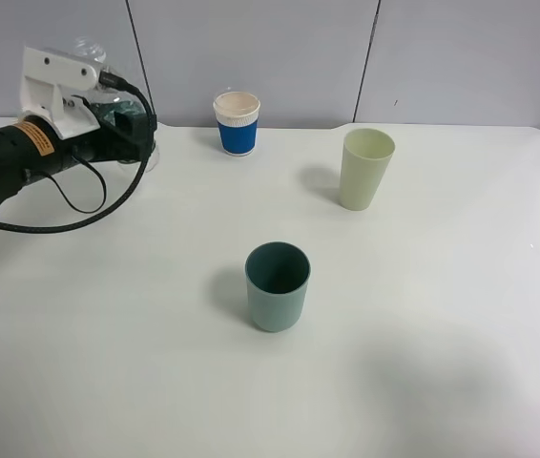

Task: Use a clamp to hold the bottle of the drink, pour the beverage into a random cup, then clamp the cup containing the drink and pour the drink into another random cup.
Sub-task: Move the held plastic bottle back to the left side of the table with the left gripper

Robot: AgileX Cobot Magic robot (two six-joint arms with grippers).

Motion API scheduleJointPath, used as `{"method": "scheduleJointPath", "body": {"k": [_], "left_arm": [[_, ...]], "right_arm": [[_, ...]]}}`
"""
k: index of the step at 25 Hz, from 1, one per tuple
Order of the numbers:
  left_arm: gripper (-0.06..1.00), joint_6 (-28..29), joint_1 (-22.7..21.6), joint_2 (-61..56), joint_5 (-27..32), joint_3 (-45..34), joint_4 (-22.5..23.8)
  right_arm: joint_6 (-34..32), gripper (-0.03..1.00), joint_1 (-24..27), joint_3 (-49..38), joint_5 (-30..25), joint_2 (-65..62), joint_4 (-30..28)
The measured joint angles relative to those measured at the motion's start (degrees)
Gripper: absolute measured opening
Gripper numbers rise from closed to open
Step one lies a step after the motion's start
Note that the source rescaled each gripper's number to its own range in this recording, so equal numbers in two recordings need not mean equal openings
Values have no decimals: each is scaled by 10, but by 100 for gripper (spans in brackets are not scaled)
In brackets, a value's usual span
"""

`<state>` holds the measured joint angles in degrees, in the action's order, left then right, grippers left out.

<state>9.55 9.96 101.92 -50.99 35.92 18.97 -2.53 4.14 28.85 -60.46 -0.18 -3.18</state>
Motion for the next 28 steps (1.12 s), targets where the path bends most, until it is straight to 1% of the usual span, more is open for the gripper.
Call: {"method": "scheduleJointPath", "body": {"k": [5,8,15,28], "left_arm": [[5,-40,0,6,4,-20,0],[5,-55,-2,27,-5,-27,0],[5,-57,-19,80,-65,-30,0],[5,-58,-19,139,-107,-29,1]], "right_arm": [[0,98,0,0,0,0,0],[0,98,0,0,0,0,0],[0,98,0,0,0,0,0],[0,98,0,0,0,0,0]]}}
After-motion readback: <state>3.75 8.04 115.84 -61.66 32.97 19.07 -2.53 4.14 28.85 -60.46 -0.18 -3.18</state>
